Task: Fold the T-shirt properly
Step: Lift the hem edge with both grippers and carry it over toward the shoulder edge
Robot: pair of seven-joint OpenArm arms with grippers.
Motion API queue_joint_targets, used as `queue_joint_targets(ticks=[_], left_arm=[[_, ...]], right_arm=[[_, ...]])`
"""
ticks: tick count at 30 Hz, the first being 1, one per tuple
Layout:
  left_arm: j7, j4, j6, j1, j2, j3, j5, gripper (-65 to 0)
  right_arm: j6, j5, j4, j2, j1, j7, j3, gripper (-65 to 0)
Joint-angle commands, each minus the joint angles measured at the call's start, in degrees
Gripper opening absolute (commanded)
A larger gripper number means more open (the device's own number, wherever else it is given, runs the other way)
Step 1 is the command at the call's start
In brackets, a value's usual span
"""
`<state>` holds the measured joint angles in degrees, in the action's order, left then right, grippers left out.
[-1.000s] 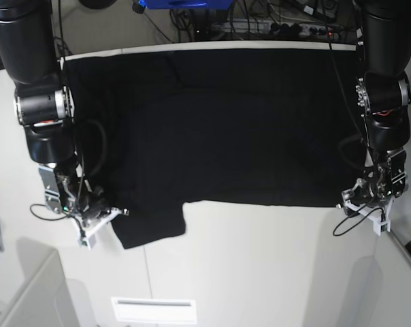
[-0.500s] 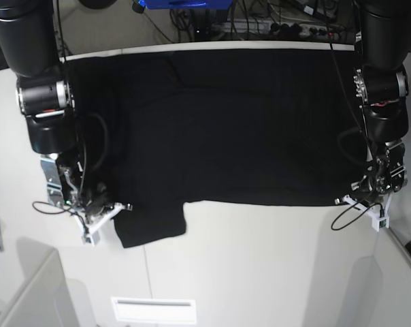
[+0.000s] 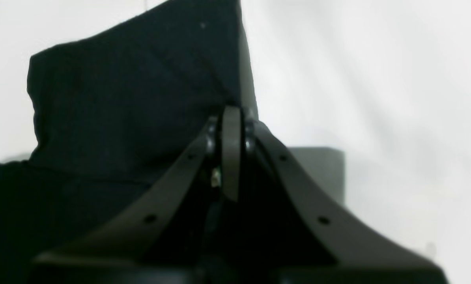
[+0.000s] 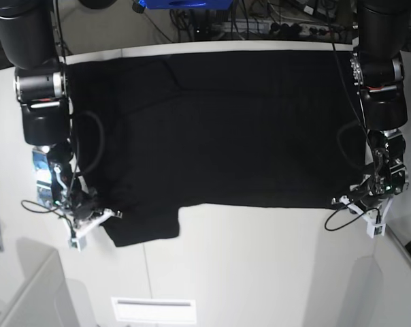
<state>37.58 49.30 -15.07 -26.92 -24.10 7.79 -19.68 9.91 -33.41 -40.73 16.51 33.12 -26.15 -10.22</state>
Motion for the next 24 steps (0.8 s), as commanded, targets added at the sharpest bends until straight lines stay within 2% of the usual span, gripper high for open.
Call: queue_joint_targets(ticks=[1,8,11,17,21,24], left_arm=[[-0.4,2.6,-0.1,-1.0,-1.0,0.3,-0.2,-65.0],[1.1,12.1,-0.1,5.6,-0.9,0.5,-0.3,-65.0],[1.1,15.5,-0.1,8.9,-0.7,3.9,-0.7,-65.0],[1.4,22.8,-0.1,15.3,-1.2,6.2,-10.3,-65.0],[5.7,28.5,-0.1,19.0,-1.3,6.5,-12.2,-65.0],[5.8,32.2,-0.1,21.9,-1.0,6.6,-12.2,-65.0]], right_arm=[[0.2,-0.5,-1.0,0.8,2.0,1.3,0.4,-65.0],[0.2,-0.6,-4.1,1.1,-0.3,-0.4,0.4,-65.0],[-0.1,-0.5,-8.4,1.6,-2.2,-1.1,0.4,-65.0],[-0.3,-0.7,-12.2,2.7,-4.2,-4.0,0.5,-65.0],[-0.3,-0.6,-13.9,2.8,-6.2,-5.0,3.2,-65.0],[-0.3,-0.5,-15.6,2.6,-7.7,-7.1,6.7,-65.0]])
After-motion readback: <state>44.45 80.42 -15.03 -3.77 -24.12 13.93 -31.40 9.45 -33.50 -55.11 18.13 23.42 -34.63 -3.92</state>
